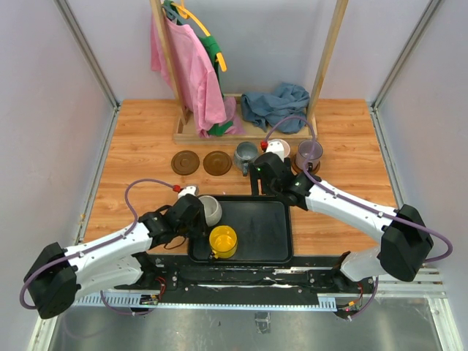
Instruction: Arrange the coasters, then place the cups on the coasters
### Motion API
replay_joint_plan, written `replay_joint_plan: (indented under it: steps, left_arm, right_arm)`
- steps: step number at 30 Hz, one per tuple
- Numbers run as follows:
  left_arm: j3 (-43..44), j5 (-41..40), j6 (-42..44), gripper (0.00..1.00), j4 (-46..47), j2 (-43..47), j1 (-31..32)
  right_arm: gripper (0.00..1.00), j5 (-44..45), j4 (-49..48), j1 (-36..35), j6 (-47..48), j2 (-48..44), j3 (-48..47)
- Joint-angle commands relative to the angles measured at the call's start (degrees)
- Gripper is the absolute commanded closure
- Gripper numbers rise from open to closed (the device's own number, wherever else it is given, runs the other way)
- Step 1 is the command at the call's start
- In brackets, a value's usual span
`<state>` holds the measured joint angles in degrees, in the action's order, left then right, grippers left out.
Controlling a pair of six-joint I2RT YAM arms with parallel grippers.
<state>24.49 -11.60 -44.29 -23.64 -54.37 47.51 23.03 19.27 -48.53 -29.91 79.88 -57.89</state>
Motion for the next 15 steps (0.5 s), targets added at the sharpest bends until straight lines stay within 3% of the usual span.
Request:
replay_joint_plan:
  steps: [1, 9, 10, 13, 15]
  left_arm:
    - [2.1, -2.2, 1.8, 0.59, 2.0, -1.5, 0.6]
    - [1.8, -2.3, 2.4, 0.73, 4.0, -3.3, 0.6]
    - [1.7, -2.4, 2.4, 0.76, 4.2, -3.4, 0.6]
    - [1.9, -2.6, 3.2, 0.97, 4.7, -3.5, 0.6]
    - [2.2, -3.1, 4.4, 1.0, 5.0, -3.6, 0.7]
  right_arm:
    - [0.2, 2.1, -0.5, -0.7, 0.5, -0.4, 0.8]
    - [0.2, 1.7, -1.2, -0.7, 0.4, -0.5, 1.5]
    - [0.2, 1.7, -1.2, -0.7, 0.4, -0.4, 1.6]
    - [0.2, 1.7, -1.2, -0.7, 0.4, -0.5, 1.6]
    - [0.2, 1.9, -1.2, -0.7, 0.4, -0.6, 1.6]
